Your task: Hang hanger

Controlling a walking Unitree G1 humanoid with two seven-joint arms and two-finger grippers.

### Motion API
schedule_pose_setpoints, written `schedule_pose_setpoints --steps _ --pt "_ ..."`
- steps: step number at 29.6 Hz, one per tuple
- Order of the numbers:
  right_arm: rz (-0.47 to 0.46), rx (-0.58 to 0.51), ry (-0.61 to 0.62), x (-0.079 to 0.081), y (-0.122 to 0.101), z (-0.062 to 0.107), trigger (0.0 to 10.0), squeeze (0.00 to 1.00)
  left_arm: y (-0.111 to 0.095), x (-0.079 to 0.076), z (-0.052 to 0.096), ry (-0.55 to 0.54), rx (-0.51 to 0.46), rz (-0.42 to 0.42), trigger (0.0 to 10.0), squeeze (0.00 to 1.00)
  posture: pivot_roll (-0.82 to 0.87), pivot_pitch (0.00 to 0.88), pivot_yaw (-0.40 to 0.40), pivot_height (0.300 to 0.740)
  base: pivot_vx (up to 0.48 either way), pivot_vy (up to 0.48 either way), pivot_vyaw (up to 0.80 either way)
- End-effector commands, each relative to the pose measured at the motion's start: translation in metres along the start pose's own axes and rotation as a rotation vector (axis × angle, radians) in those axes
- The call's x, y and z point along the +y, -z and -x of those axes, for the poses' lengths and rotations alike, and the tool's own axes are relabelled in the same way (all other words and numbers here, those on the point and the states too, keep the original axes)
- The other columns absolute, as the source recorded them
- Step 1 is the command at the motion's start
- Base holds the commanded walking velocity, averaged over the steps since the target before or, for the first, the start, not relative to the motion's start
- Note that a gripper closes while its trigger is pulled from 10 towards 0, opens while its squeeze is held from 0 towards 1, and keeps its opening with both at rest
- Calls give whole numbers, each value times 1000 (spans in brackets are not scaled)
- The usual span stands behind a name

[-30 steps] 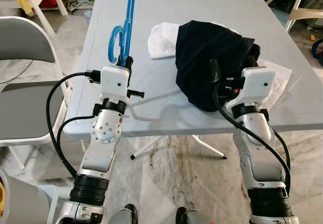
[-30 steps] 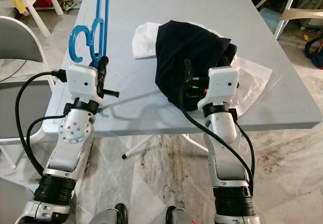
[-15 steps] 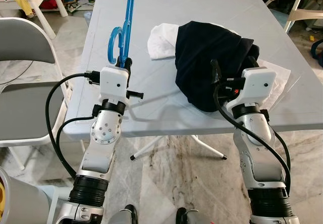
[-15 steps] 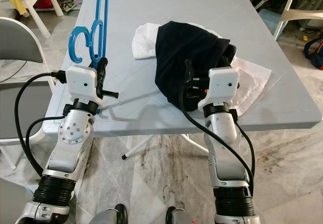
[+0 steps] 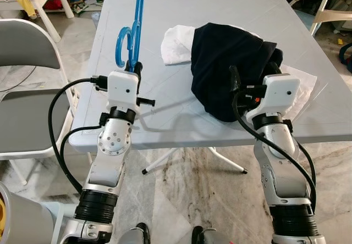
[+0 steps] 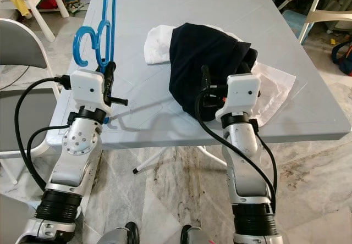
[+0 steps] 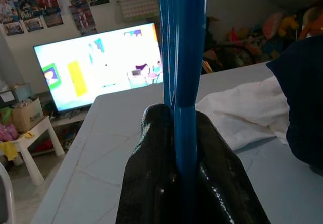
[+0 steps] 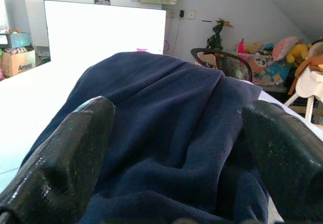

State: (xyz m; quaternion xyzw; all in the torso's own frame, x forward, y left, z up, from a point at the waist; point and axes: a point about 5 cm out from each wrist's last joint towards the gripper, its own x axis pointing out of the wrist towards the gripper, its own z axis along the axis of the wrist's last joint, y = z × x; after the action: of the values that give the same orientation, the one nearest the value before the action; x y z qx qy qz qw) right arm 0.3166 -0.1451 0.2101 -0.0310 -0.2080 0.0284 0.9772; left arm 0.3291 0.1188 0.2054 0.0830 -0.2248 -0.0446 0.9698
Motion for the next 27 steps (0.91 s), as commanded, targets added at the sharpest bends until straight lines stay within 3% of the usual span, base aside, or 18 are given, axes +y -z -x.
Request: schedule_pose_setpoints --steps 1,22,27 --pt "-6 -5 -1 1 1 1 10000 0 -1 2 -1 -5 9 3 10000 0 67 205 8 740 -244 0 0" --pt "-7 2 7 0 2 2 10000 0 0 3 -2 -3 17 3 10000 0 67 204 14 740 -246 0 0" --pt "-8 -1 11 0 2 2 10000 0 -1 2 -3 5 13 -1 10000 0 68 198 21 740 -48 0 0"
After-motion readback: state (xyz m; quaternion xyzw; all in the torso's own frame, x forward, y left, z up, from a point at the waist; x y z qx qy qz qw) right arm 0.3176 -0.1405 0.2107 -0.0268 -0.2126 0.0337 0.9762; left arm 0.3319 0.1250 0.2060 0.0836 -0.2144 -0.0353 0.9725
